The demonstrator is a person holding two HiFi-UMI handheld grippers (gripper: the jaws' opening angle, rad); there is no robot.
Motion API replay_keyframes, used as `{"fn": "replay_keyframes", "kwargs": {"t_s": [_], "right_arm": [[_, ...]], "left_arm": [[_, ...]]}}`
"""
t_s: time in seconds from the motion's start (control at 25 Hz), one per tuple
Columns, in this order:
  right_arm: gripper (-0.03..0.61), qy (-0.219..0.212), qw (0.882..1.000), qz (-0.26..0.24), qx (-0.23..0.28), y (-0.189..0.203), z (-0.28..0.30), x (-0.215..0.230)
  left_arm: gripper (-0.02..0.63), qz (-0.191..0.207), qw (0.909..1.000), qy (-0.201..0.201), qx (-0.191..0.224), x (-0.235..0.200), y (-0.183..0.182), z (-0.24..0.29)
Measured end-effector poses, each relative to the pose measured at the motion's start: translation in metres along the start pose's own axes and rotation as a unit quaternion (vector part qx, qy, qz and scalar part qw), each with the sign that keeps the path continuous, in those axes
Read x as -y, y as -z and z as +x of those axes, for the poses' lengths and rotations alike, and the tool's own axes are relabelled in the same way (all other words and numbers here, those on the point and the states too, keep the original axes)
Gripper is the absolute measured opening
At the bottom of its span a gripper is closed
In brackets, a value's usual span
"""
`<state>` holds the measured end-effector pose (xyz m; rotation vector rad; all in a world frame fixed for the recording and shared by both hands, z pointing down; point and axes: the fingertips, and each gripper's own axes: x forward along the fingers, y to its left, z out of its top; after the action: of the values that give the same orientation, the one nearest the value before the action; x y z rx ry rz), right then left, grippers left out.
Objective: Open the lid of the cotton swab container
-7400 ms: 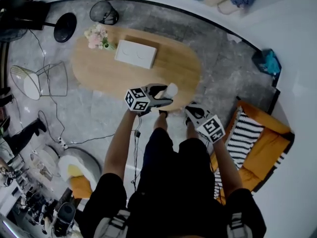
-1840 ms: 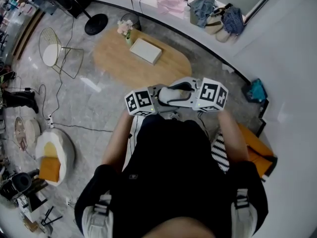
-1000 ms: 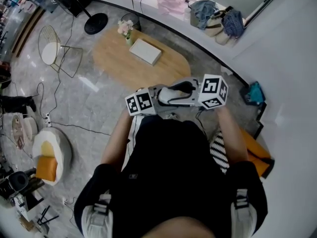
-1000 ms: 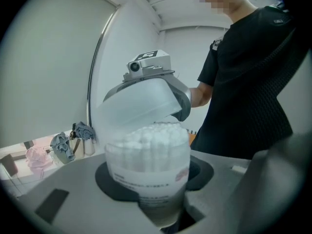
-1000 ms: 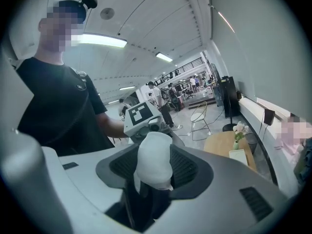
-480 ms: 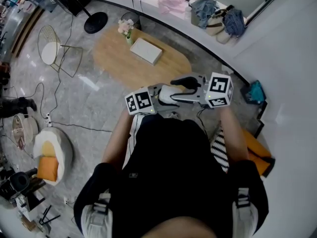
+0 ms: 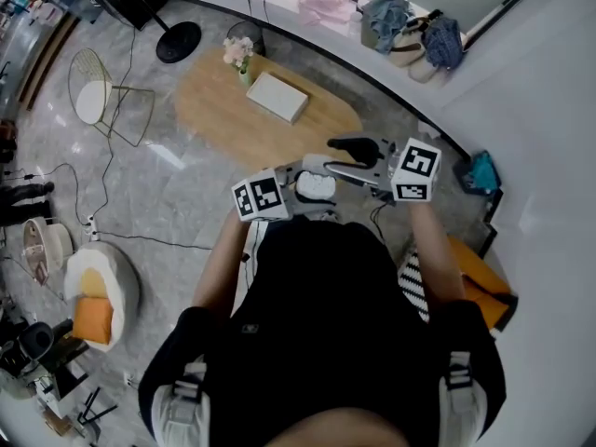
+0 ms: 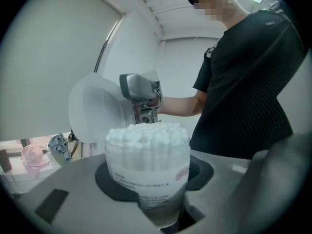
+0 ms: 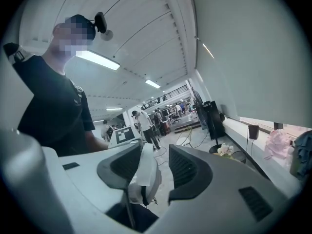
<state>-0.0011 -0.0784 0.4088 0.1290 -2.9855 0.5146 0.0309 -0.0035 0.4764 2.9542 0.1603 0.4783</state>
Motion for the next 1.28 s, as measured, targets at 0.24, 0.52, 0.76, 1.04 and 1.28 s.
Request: {"fn": "replay_keyframes", "kwargs": {"t_s": [0.24,0.52,0.76,1.04,1.28], "right_arm": [[0.164,0.037,0.999,0.003,-0.001,0.004,0.019,0.024],[0.163,0.065,0.998,0.016,0.009,0.000,0.040,0.054],[0.153,0.088,0.995,0.026,0.032,-0.008,0.050,0.070],[0.000,0.127,0.991,-0.023,0.028,-0.004,0.064,0.072],[-0.003,0.160,0.986,-0.045,0.008,0.027,0.077,0.070]], "left_arm": [[0.193,0.008,0.9999,0.009,0.010,-0.006,-0.002,-0.021],[0.193,-0.007,0.9997,0.007,0.020,-0.033,0.010,-0.047],[0.193,-0.020,0.9994,-0.010,0.026,-0.057,0.024,-0.079],[0.193,-0.025,0.9989,-0.025,0.030,-0.085,0.035,-0.112],[0.193,-0.028,0.9985,-0.035,0.031,-0.105,0.047,-0.130]]}}
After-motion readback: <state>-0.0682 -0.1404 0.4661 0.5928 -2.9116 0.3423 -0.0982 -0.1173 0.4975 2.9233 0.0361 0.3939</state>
